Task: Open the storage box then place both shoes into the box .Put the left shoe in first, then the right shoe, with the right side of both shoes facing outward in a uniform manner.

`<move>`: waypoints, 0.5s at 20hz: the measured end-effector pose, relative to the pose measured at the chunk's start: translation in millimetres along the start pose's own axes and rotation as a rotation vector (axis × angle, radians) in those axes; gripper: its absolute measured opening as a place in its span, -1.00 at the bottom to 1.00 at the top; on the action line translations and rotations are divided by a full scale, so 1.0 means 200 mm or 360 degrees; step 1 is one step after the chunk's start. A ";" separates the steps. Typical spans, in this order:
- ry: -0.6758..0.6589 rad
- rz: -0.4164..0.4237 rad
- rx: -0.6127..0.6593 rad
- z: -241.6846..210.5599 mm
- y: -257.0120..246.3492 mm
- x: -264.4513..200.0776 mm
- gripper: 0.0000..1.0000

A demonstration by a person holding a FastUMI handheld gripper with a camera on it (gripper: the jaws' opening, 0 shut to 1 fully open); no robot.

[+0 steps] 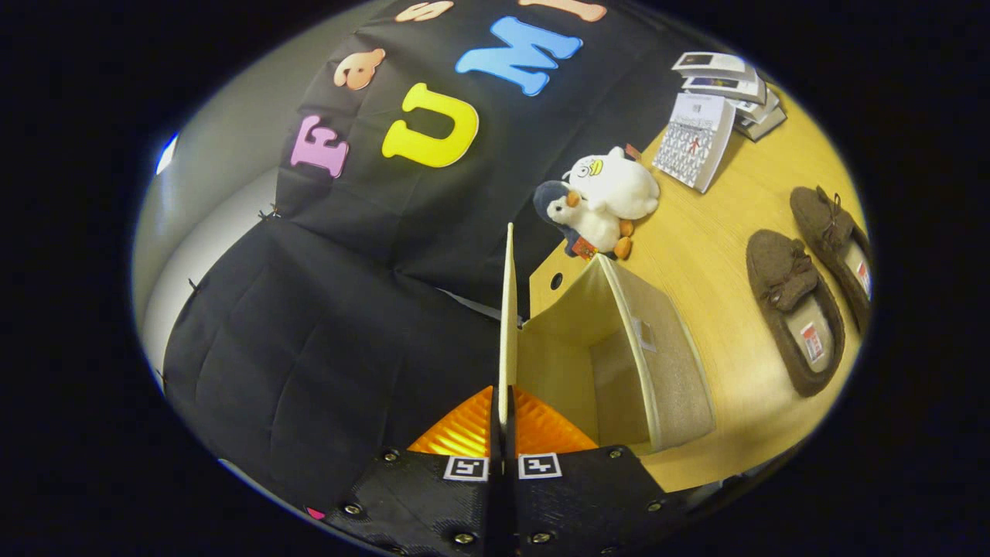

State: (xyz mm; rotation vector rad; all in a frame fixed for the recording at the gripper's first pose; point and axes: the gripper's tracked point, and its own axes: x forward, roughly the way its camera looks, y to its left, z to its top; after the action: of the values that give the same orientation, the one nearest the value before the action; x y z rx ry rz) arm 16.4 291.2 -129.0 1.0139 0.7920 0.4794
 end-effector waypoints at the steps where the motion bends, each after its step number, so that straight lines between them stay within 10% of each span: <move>1: 0.0006 0.0012 -0.0046 -0.02 0.06 0.02 -1.00; 10: 0.0014 0.0092 -0.0298 -0.20 0.46 0.23 -1.00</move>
State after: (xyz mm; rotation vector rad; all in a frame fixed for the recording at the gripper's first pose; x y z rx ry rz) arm 16.0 388.0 -75.7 0.8628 0.7127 0.5970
